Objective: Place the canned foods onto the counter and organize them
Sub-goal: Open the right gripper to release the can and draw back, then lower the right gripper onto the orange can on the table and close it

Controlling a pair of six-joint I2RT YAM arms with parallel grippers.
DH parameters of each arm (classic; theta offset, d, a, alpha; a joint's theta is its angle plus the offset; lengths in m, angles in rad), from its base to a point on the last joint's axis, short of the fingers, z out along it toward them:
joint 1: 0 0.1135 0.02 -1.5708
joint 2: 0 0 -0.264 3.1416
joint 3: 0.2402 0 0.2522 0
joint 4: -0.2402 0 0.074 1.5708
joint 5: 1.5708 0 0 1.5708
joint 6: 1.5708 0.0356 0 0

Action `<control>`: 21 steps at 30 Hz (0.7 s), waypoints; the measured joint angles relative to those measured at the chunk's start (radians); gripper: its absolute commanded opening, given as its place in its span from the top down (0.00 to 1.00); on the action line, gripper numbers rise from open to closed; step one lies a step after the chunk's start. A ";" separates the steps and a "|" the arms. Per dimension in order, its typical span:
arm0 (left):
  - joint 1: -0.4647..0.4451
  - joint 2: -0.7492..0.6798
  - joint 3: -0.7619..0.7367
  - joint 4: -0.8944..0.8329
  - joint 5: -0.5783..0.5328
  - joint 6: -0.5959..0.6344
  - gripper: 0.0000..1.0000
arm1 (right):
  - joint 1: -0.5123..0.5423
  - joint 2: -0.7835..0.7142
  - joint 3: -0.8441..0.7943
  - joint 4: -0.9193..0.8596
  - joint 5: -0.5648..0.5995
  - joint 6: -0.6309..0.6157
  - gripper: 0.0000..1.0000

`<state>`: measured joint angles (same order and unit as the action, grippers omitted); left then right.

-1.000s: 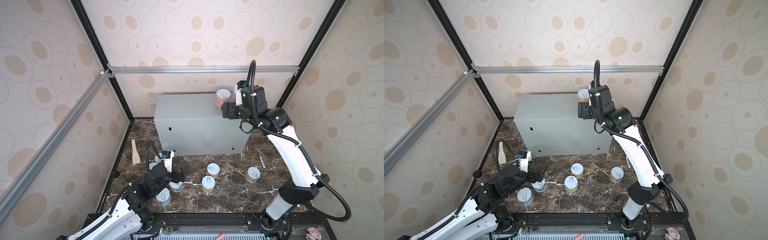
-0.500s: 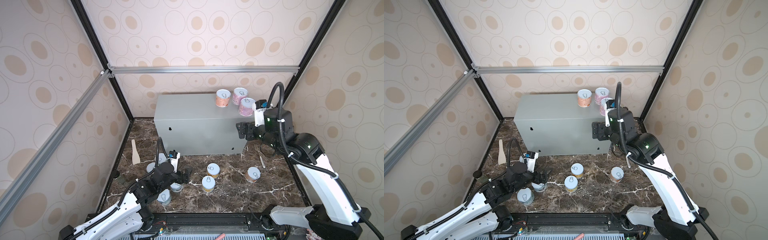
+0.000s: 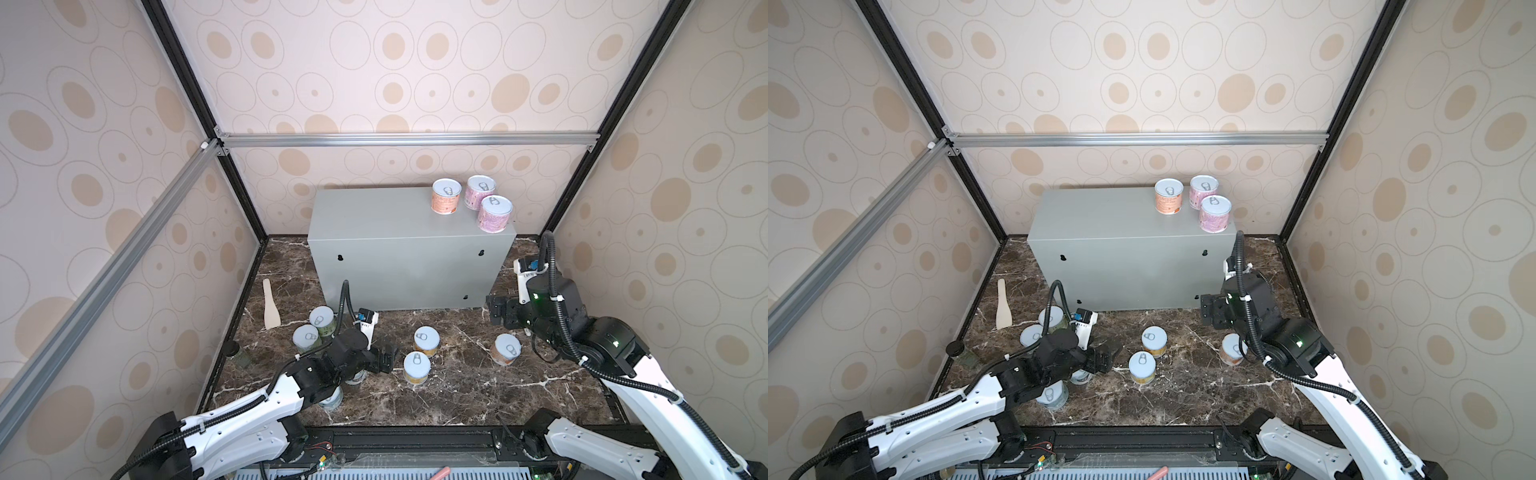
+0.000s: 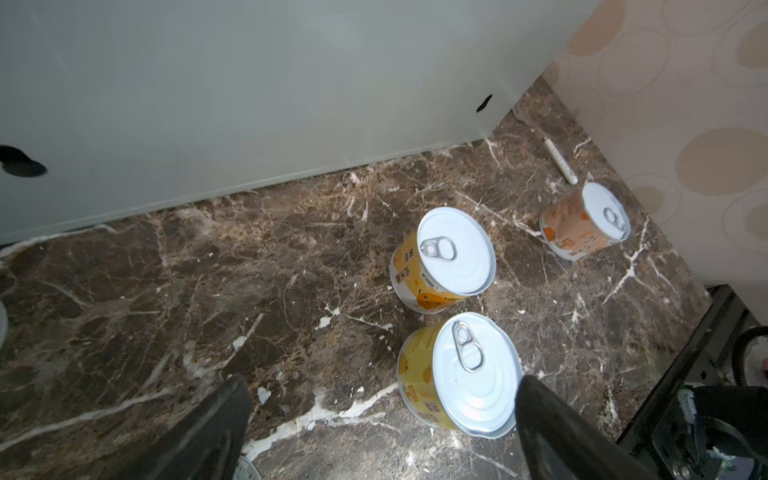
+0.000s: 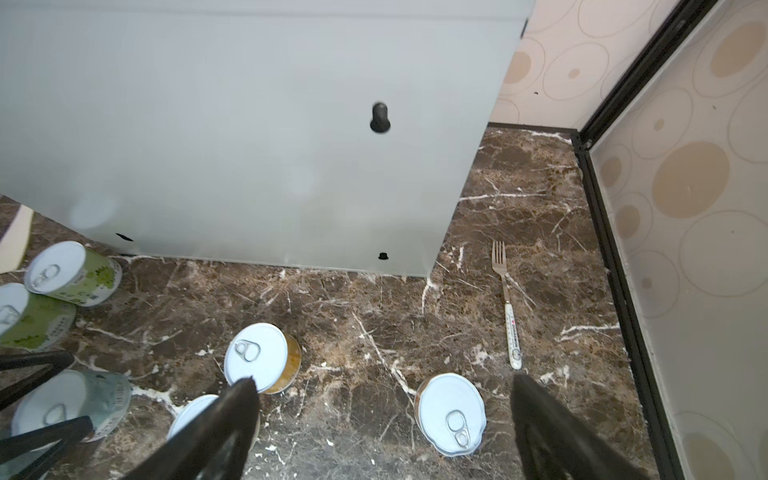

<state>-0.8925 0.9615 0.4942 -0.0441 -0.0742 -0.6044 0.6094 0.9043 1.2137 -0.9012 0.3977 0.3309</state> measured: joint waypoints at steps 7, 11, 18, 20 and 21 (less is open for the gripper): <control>-0.017 0.088 -0.016 0.074 -0.014 -0.009 0.01 | -0.073 -0.041 -0.189 0.035 -0.019 0.040 0.01; -0.018 0.125 -0.017 0.115 -0.027 -0.009 0.01 | -0.129 -0.053 -0.283 0.068 -0.054 0.058 0.01; -0.018 0.190 -0.018 0.168 -0.030 -0.009 0.01 | -0.199 -0.051 -0.391 0.111 -0.099 0.080 0.01; -0.018 0.196 -0.019 0.175 -0.030 -0.009 0.01 | -0.206 -0.049 -0.393 0.117 -0.098 0.089 0.01; -0.018 0.198 -0.019 0.181 -0.030 -0.009 0.01 | -0.206 -0.049 -0.394 0.124 -0.098 0.094 0.01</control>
<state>-0.9104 1.1599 0.4751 0.1368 -0.1040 -0.6132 0.4030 0.8555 0.8200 -0.7773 0.2996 0.4252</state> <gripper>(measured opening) 0.992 0.989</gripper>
